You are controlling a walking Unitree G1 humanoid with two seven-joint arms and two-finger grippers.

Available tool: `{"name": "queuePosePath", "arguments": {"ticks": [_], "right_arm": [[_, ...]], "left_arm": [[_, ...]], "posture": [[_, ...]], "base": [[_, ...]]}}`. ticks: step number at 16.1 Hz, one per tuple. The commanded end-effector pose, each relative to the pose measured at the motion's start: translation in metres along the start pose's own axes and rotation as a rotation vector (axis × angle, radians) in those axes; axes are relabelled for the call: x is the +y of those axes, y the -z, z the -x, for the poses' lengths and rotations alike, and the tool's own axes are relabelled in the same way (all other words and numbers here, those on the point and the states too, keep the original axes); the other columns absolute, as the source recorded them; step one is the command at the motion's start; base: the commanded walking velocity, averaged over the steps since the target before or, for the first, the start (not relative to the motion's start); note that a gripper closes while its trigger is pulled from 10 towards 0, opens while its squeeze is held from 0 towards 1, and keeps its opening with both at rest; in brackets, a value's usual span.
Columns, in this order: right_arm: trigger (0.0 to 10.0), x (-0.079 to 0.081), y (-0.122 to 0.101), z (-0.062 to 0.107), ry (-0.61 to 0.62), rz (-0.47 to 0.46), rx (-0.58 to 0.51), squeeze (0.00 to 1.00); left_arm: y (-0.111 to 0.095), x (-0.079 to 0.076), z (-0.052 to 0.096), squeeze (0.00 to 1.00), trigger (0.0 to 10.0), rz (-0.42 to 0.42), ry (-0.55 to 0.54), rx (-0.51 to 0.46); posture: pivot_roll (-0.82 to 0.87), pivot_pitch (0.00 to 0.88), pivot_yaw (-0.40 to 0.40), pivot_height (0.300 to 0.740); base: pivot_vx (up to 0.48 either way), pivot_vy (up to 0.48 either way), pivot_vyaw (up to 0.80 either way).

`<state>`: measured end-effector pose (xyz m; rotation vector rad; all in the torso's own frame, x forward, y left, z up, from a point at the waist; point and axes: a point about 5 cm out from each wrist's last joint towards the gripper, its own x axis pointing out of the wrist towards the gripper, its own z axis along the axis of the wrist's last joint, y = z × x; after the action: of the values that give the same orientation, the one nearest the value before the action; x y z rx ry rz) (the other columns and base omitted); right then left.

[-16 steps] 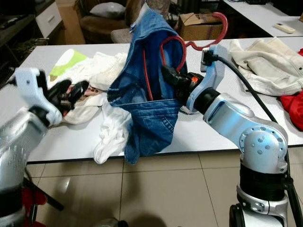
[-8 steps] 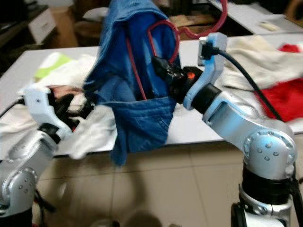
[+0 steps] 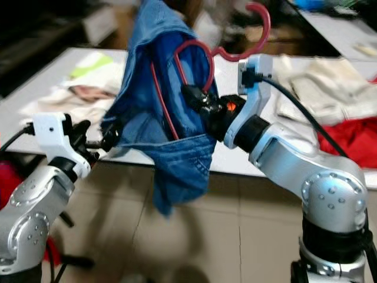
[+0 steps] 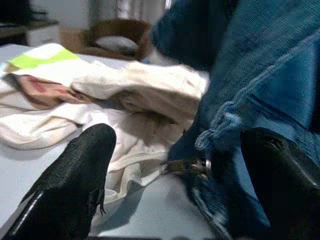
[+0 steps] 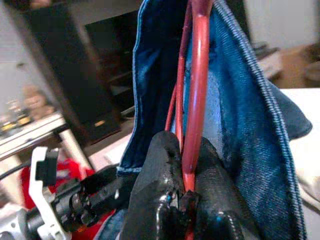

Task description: Hang hanger

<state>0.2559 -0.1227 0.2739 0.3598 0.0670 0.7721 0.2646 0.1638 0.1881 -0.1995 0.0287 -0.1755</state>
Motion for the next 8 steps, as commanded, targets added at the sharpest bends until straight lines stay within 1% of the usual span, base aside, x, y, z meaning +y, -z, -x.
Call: {"name": "queuePosePath", "arguments": {"ticks": [1, 2, 3, 4, 5, 7, 8], "right_arm": [[10.0, 0.009, -0.003, -0.002, -0.064, 0.005, -0.006, 0.0], [10.0, 0.009, -0.001, -0.002, -0.068, 0.006, 0.0, 0.0], [10.0, 0.009, 0.002, -0.002, -0.067, 0.001, 0.014, 0.0], [10.0, 0.009, 0.007, -0.002, -0.066, -0.002, 0.032, 0.0], [10.0, 0.009, 0.012, -0.002, -0.064, 0.002, 0.052, 0.0], [10.0, 0.01, 0.017, -0.003, -0.064, 0.012, 0.077, 0.0], [10.0, 0.008, 0.026, -0.003, -0.043, 0.033, 0.125, 0.0]], "left_arm": [[-0.001, 0.009, 0.001, 1.0, 10.0, 0.012, -0.048, -0.002], [0.001, 0.012, 0.002, 0.95, 10.0, -0.015, -0.06, 0.014], [0.003, 0.014, 0.003, 0.86, 10.0, -0.054, -0.065, 0.032], [0.005, 0.015, 0.005, 0.76, 10.0, -0.112, -0.072, 0.046], [0.007, 0.017, 0.006, 0.77, 10.0, -0.148, -0.082, 0.054], [0.007, 0.019, 0.007, 0.77, 10.0, -0.169, -0.102, 0.058], [0.007, 0.028, 0.01, 0.78, 10.0, -0.213, -0.151, 0.068]], "posture": [[-0.08, 0.0, 0.087, 0.74], [-0.07, 0.0, 0.086, 0.74], [-0.07, 0.0, 0.081, 0.74], [-0.06, 0.0, 0.079, 0.74], [-0.06, 0.0, 0.078, 0.74], [-0.06, 0.0, 0.077, 0.74], [-0.05, 0.0, 0.074, 0.74]], "base": [[0.0, 0.0, 0.8], [0.0, 0.0, 0.8], [0.0, 0.0, 0.8], [0.0, 0.0, 0.8], [0.0, 0.0, 0.8], [0.0, 0.0, 0.8], [0.0, 0.0, 0.8]]}}
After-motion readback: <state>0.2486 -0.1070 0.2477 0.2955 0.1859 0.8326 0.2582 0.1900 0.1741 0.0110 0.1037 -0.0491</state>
